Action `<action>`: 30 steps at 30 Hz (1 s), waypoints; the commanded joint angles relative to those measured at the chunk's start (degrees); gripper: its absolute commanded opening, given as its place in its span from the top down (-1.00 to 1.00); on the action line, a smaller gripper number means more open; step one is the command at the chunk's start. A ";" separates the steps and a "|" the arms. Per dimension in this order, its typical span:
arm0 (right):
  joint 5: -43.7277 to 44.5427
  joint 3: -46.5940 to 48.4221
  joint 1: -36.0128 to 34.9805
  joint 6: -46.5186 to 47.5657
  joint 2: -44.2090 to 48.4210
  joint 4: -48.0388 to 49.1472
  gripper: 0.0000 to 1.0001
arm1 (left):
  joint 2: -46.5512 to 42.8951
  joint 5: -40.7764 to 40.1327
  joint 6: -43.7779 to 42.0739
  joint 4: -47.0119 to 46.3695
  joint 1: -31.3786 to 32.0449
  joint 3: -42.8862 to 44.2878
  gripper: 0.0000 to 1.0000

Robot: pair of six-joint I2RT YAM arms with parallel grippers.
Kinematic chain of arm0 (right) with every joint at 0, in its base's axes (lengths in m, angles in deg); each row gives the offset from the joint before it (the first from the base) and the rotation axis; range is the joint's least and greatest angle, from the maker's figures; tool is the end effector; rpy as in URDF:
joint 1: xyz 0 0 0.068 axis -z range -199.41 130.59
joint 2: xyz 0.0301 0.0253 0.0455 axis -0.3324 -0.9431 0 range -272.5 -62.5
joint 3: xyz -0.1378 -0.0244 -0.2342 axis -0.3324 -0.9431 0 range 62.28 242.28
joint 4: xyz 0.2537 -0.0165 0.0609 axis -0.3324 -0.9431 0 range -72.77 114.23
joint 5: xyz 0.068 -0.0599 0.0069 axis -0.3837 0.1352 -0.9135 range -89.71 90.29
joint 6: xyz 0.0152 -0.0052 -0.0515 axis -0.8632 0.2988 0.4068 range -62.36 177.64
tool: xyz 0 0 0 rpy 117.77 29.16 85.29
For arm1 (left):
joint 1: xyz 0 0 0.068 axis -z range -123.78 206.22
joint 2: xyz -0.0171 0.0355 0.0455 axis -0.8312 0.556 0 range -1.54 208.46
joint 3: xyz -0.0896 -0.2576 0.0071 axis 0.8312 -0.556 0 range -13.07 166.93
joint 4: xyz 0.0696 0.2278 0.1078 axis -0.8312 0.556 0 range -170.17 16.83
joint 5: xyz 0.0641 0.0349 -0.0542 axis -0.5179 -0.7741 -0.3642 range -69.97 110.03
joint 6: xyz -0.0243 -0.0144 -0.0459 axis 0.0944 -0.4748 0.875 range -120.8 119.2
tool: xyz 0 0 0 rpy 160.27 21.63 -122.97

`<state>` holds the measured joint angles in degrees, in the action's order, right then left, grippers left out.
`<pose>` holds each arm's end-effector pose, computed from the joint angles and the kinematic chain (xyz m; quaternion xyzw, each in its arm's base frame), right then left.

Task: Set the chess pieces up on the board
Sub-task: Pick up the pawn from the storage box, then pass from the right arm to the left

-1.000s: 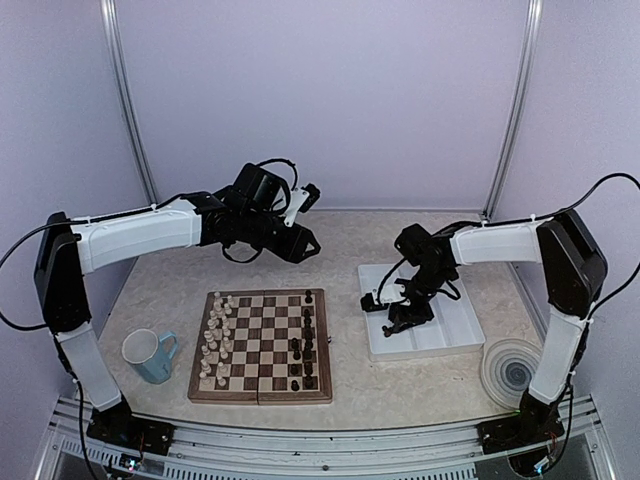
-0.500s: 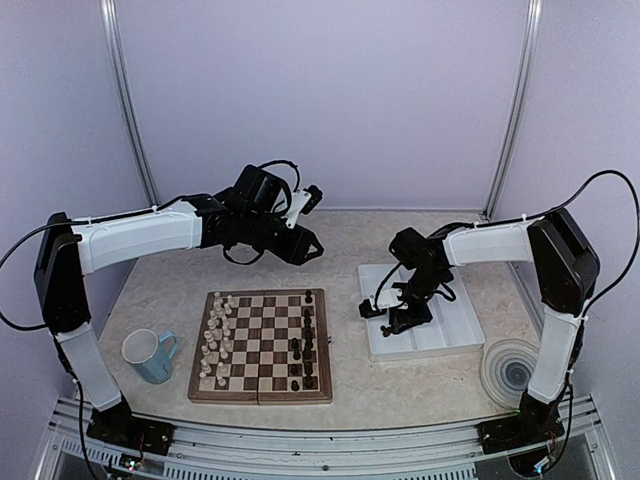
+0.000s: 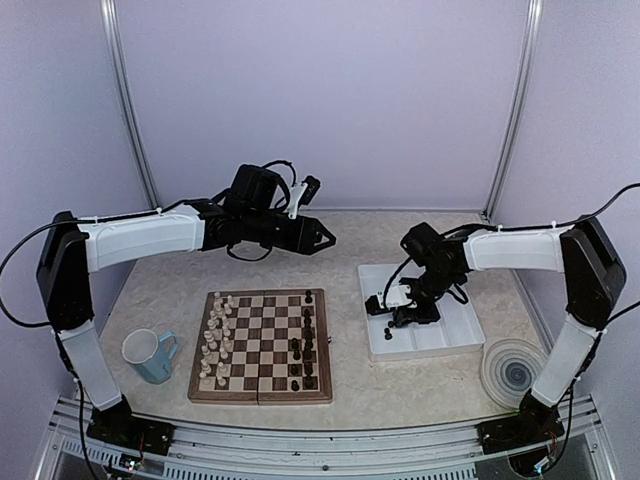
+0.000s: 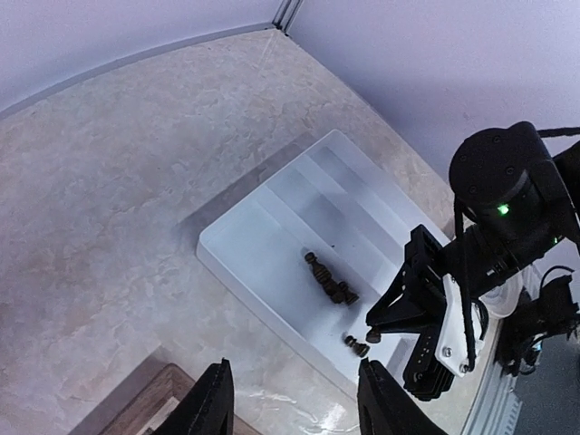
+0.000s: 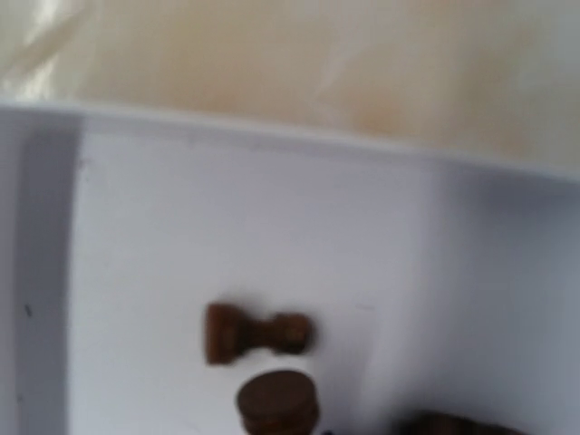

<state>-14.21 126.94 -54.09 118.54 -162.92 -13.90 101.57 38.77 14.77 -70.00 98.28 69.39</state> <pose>0.2677 0.1959 0.1744 -0.7394 0.6468 0.0902 0.1638 0.3064 -0.2917 0.2852 0.2748 0.8168 -0.3589 0.3586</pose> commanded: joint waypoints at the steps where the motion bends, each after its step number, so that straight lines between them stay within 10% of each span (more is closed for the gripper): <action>1: -1.71 -0.59 -0.65 1.10 6.27 3.14 0.80 | 3.65 6.87 9.49 -6.49 -0.10 -0.39 0.06; 30: -7.33 6.84 -2.08 -11.77 11.37 6.27 0.77 | 13.08 17.40 20.34 -16.15 6.72 2.02 0.26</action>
<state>-19.28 132.43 -55.12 108.29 -152.80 -7.19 113.79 55.08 34.40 -83.44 104.64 70.30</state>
